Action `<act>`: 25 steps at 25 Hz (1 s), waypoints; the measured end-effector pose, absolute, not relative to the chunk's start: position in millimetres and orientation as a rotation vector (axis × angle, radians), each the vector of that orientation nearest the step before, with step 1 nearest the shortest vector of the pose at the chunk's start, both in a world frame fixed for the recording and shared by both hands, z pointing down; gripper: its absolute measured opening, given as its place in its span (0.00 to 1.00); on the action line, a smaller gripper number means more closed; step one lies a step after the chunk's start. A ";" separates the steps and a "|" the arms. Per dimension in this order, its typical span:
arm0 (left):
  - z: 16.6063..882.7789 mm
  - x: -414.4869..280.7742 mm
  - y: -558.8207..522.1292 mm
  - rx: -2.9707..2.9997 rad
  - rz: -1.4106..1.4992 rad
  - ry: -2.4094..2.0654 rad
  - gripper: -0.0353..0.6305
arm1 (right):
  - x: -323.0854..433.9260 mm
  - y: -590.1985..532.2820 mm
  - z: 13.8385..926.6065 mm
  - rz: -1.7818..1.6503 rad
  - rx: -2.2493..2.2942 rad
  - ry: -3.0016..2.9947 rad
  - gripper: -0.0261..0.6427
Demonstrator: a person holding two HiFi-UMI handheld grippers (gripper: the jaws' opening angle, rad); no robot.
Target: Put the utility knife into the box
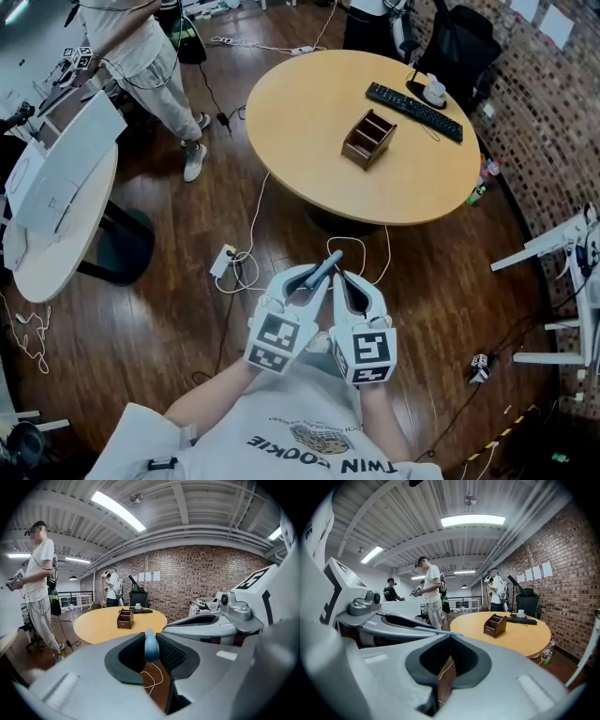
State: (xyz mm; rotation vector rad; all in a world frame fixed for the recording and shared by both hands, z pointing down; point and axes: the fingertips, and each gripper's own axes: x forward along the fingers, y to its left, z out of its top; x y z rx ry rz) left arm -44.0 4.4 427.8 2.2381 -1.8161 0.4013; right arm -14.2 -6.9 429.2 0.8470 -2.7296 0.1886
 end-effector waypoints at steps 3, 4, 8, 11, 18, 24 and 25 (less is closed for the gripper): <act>426.1 -38.2 -17.1 2.229 0.410 -1.835 0.17 | -8.1 -29.6 427.7 0.193 0.831 -2.741 0.03; 425.3 -36.7 -23.9 2.227 0.413 -1.842 0.17 | -6.4 -36.4 427.2 0.192 0.825 -2.743 0.03; 424.2 -31.5 -49.2 2.230 0.427 -1.865 0.17 | -0.1 -60.0 426.8 0.187 0.817 -2.754 0.03; 421.9 -26.9 -66.3 2.239 0.429 -1.874 0.17 | 4.1 -75.8 426.5 0.187 0.821 -2.760 0.03; 418.8 -24.6 -96.4 2.251 0.435 -1.871 0.17 | 5.7 -107.1 421.1 0.175 0.827 -2.767 0.03; 425.9 -32.6 -122.2 2.263 0.435 -1.848 0.17 | -3.4 -129.8 424.0 0.153 0.822 -2.755 0.03; 428.1 -34.8 -127.9 2.265 0.435 -1.842 0.17 | -5.2 -135.0 425.2 0.152 0.827 -2.752 0.03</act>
